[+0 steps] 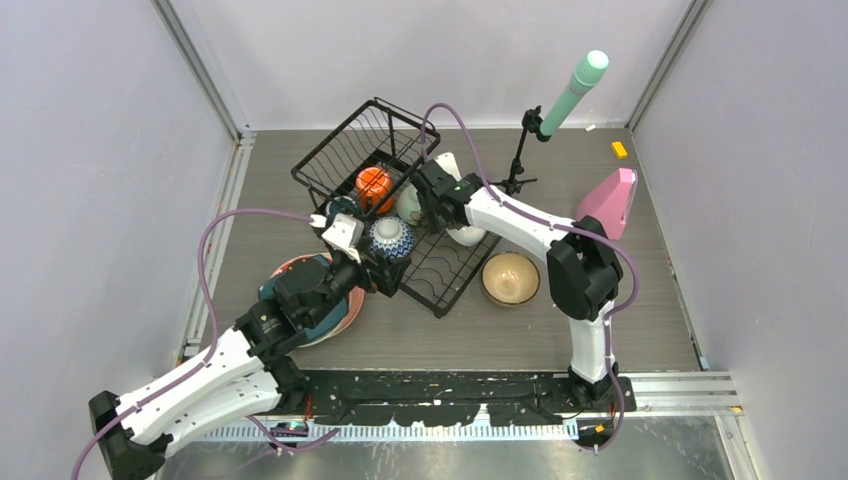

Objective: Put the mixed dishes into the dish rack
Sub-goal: Turn the bowl upside down on the dish rack.

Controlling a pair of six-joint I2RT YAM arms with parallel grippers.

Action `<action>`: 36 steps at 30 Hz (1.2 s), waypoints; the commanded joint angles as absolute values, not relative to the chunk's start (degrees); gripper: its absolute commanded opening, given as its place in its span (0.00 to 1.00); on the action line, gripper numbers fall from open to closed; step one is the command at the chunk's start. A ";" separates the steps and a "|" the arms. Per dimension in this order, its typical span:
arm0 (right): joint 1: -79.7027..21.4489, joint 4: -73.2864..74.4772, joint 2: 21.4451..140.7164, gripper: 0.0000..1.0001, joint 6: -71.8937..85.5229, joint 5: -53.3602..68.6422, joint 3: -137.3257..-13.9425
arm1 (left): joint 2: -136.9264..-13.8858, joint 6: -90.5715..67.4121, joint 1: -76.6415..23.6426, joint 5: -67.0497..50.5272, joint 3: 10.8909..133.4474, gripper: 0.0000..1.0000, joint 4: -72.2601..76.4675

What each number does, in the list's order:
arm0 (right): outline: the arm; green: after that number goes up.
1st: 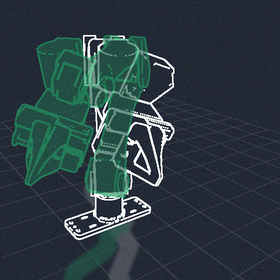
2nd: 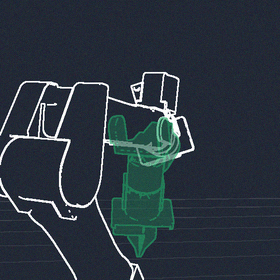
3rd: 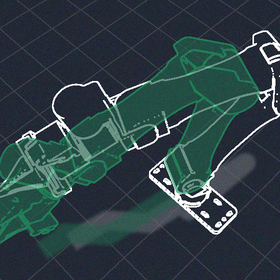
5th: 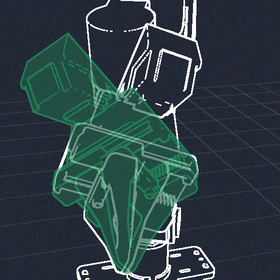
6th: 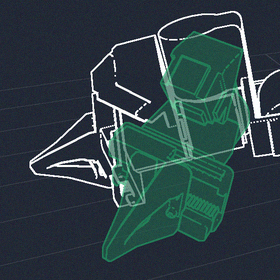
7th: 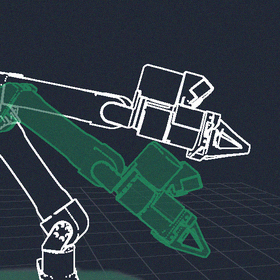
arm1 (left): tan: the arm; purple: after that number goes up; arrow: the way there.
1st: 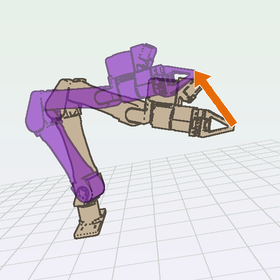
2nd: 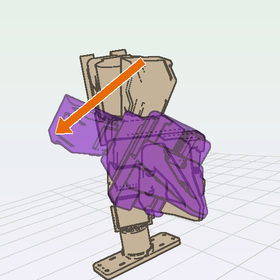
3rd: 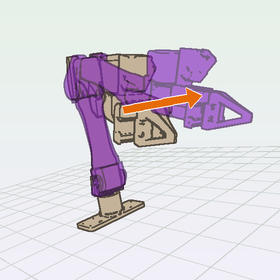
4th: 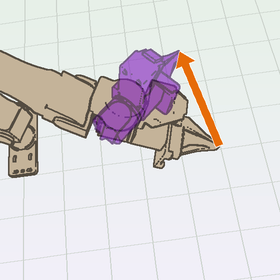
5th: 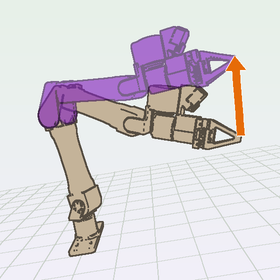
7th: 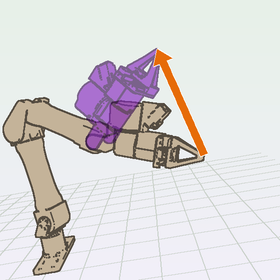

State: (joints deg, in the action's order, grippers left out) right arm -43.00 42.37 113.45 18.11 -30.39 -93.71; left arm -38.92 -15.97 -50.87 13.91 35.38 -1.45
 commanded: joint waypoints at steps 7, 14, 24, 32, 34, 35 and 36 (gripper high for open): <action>-43.43 37.50 114.19 0.92 27.19 -8.50 -86.10 | -37.84 -16.26 -50.89 14.40 34.88 0.99 1.97; -43.42 36.38 114.66 0.93 28.24 -7.89 -85.15 | -38.72 -16.26 -50.89 14.05 35.22 0.99 2.29; -44.79 39.00 115.14 0.97 26.45 -13.84 -86.33 | -37.97 -16.35 -50.89 14.86 34.58 0.99 2.64; -47.86 36.63 114.00 0.98 25.40 -21.79 -83.84 | -37.28 -16.09 -50.89 15.82 34.59 0.99 2.50; -47.90 34.73 113.18 0.98 25.74 -20.91 -82.11 | -36.68 -16.08 -50.89 16.06 34.38 0.99 2.21; -47.90 33.42 112.60 0.98 25.88 -19.64 -81.62 | -36.35 -16.08 -50.89 16.28 34.22 0.99 2.21; -47.90 32.71 112.09 0.98 25.90 -18.96 -80.68 | -36.07 -16.09 -50.89 16.47 34.01 0.99 2.20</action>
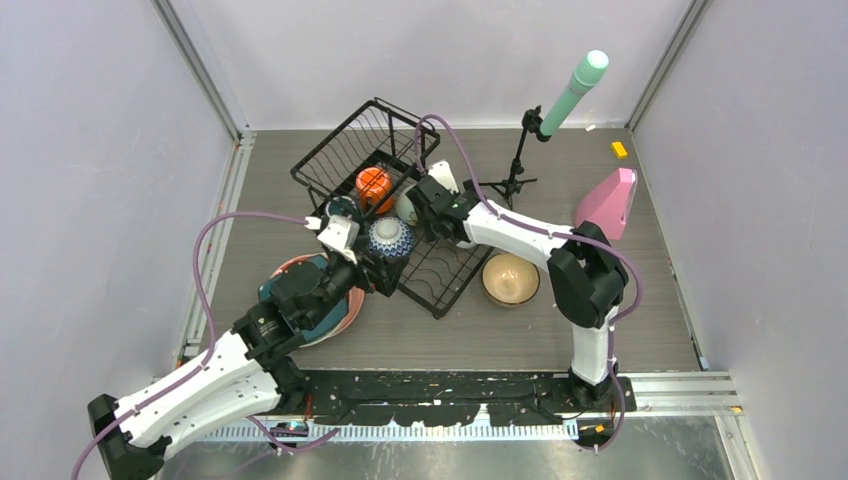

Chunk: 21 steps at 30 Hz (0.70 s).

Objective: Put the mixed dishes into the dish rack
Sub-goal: Turn the bowl upside down on the dish rack.

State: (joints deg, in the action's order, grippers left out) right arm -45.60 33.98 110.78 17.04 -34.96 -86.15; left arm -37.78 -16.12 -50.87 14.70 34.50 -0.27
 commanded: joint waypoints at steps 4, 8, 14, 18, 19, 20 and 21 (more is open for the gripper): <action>-48.14 29.12 111.38 0.98 25.73 -18.37 -78.06 | -34.87 -16.25 -50.89 17.38 33.38 0.99 2.11; -49.09 26.32 111.57 0.99 21.30 -22.04 -76.31 | -34.14 -16.35 -50.89 17.62 33.21 0.99 1.83; -49.92 18.33 109.04 0.99 15.50 -22.23 -69.81 | -33.76 -16.51 -50.89 17.69 33.22 0.99 2.17; -50.61 13.84 108.16 1.00 11.86 -20.95 -66.11 | -33.57 -16.52 -50.89 17.83 33.10 0.99 2.52; -50.70 13.29 107.94 1.00 11.38 -20.38 -65.09 | -33.53 -16.52 -50.89 17.93 33.13 0.99 2.48; -50.82 12.35 107.94 1.00 10.45 -20.21 -64.67 | -33.43 -16.48 -50.89 17.93 33.08 0.99 2.46; -50.90 12.02 107.98 1.00 10.06 -20.04 -64.02 | -33.36 -16.52 -50.90 17.92 33.13 0.99 2.38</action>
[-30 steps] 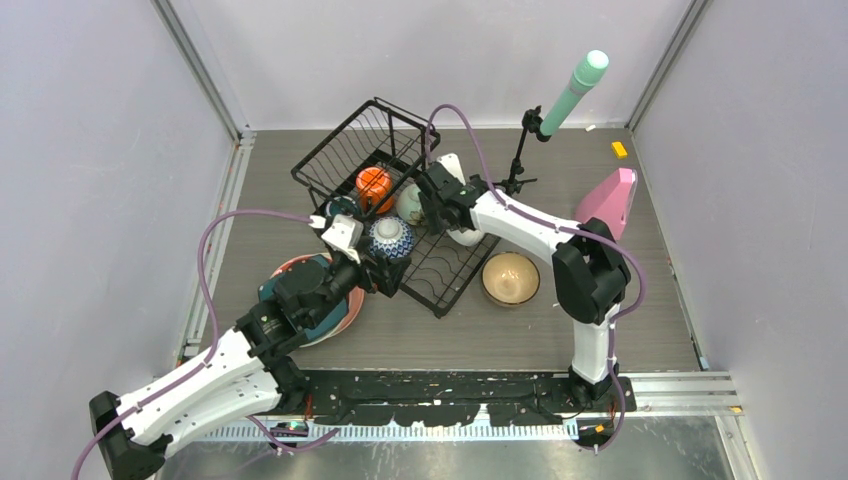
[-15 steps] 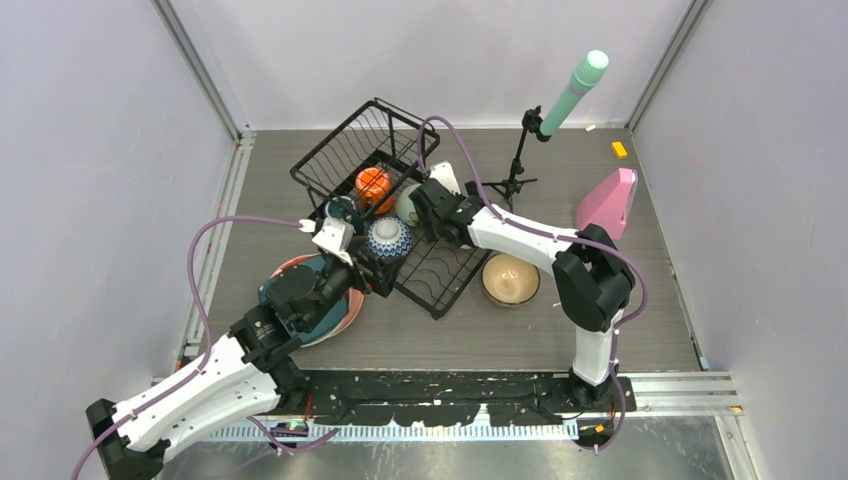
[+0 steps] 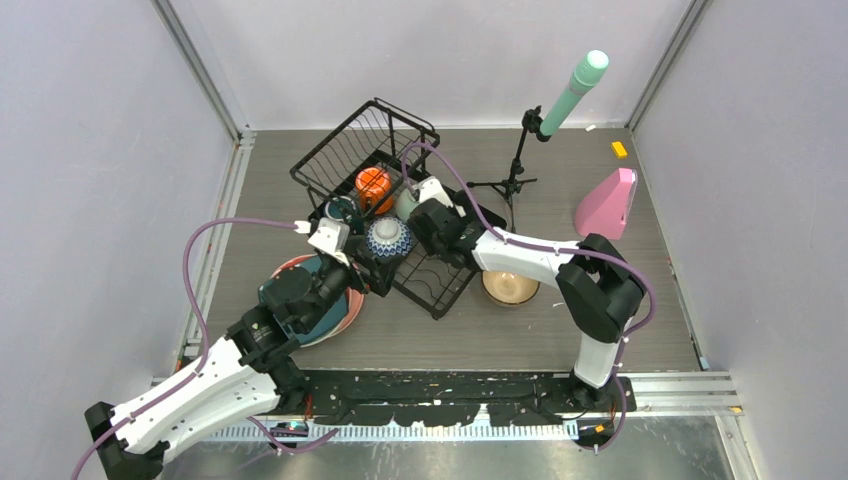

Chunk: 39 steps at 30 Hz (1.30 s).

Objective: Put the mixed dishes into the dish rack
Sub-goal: Turn the bowl upside down on the dish rack.

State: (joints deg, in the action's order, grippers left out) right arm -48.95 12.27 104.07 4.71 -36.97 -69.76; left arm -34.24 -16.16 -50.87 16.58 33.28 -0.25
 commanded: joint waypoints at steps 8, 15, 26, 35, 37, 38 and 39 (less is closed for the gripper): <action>-51.70 9.57 109.18 1.00 5.65 -21.16 -61.97 | -32.34 -16.96 -50.89 18.62 32.69 0.99 2.13; -53.00 7.03 109.28 1.00 4.70 -23.68 -59.63 | -31.96 -17.60 -50.89 18.90 32.17 0.99 2.57; -54.01 7.20 108.01 1.00 6.14 -18.46 -58.13 | -32.28 -19.61 -50.89 17.05 31.76 0.98 3.07; -54.31 8.14 107.46 1.00 6.84 -18.45 -57.65 | -26.05 -19.82 -50.89 20.79 29.94 0.98 1.04; -54.32 8.10 106.74 1.00 7.49 -18.55 -57.53 | -25.31 -19.78 -50.89 21.32 29.93 0.98 0.47; -54.32 8.20 106.32 1.00 8.05 -18.55 -57.51 | -25.13 -19.70 -50.89 21.43 30.03 0.98 0.26; -54.32 8.32 105.37 1.00 8.46 -18.52 -57.44 | -24.87 -19.64 -50.89 21.38 30.17 0.98 0.19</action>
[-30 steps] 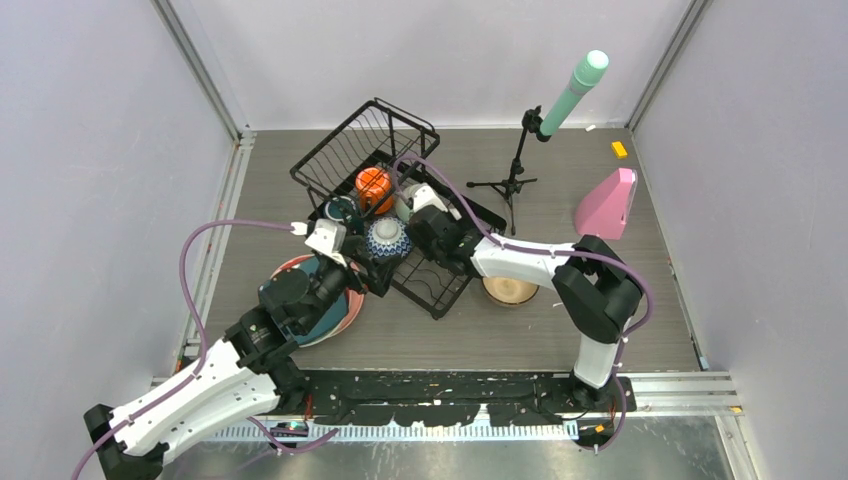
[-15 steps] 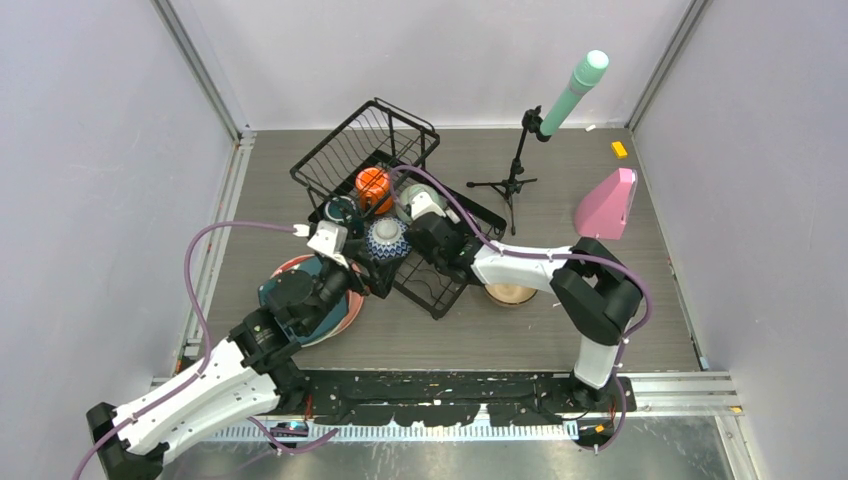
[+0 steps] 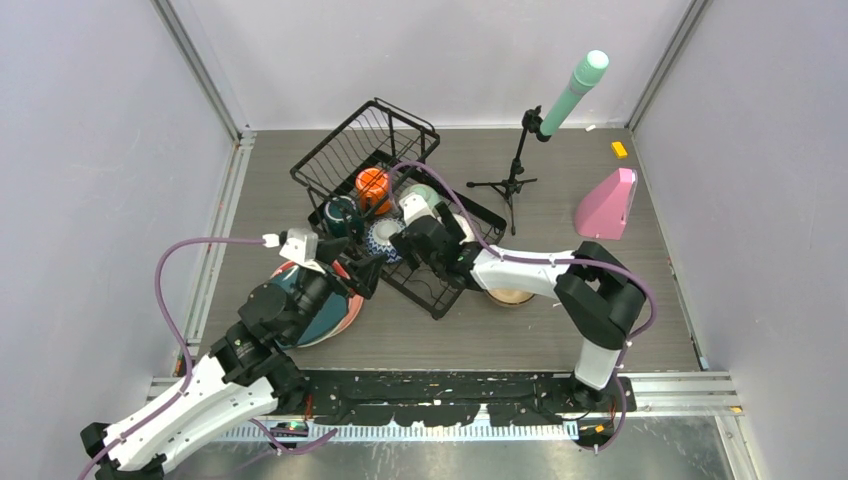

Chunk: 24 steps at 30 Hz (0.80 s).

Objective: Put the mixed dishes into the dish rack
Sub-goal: Turn the bowl upside down on the dish rack.

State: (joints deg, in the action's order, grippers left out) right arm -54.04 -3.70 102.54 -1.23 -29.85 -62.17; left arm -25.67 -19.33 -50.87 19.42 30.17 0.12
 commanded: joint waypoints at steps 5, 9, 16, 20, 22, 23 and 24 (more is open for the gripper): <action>-54.29 9.50 99.66 1.00 12.04 -16.69 -58.04 | -24.33 -19.38 -50.89 21.44 30.68 0.98 -1.75; -54.23 13.43 95.07 1.00 14.35 -16.89 -62.10 | -24.42 -19.13 -50.89 21.45 30.83 0.98 -1.74; -53.47 16.41 89.73 0.99 17.20 -20.94 -64.38 | -24.45 -19.03 -50.89 21.40 31.29 0.98 -2.56; -51.61 19.48 89.31 0.99 19.99 -23.09 -66.14 | -23.96 -19.29 -50.89 21.54 31.06 0.98 -2.75; -50.46 20.00 89.44 0.98 21.25 -22.45 -66.58 | -23.78 -19.40 -50.89 21.68 30.92 0.98 -2.90; -49.64 20.06 89.50 0.97 22.12 -22.21 -66.61 | -23.67 -19.41 -50.89 21.71 30.86 0.98 -2.98; -49.17 20.31 89.66 0.96 22.66 -21.68 -66.70 | -23.62 -19.47 -50.89 21.79 30.85 0.98 -3.11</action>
